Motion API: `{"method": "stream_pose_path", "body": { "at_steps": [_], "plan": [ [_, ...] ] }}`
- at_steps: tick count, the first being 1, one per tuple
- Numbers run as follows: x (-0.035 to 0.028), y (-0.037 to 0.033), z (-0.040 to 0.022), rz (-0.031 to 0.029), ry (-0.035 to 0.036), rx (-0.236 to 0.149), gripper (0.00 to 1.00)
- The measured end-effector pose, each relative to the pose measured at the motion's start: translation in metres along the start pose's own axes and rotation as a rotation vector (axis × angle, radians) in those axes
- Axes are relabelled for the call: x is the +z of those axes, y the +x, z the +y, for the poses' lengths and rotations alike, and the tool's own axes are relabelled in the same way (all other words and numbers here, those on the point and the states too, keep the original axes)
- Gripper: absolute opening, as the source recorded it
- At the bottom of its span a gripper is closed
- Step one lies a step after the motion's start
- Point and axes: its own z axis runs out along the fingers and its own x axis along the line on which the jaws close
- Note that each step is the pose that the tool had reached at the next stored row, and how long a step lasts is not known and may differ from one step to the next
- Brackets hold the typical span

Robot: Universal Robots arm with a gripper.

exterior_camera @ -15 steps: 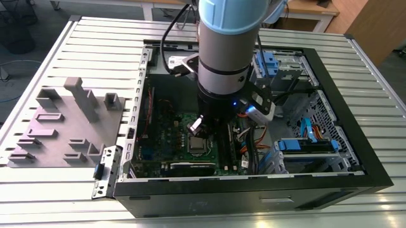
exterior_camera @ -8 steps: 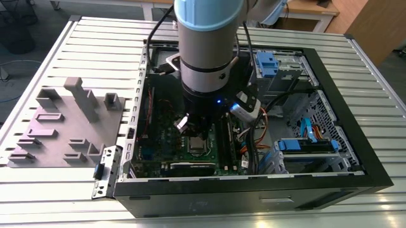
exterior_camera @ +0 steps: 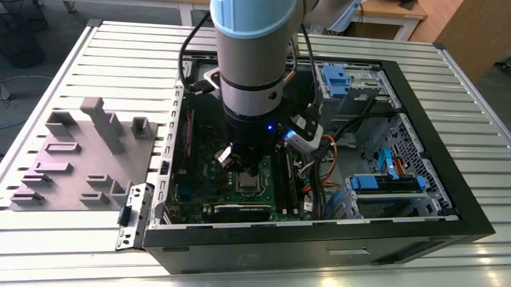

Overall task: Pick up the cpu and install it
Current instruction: 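Install the first cpu locking lever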

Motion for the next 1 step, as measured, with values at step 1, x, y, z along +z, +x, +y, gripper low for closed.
{"method": "stream_pose_path", "body": {
  "at_steps": [1],
  "plan": [
    [0.0,0.0,0.0,0.0,0.0,0.0,0.11]
  ]
}}
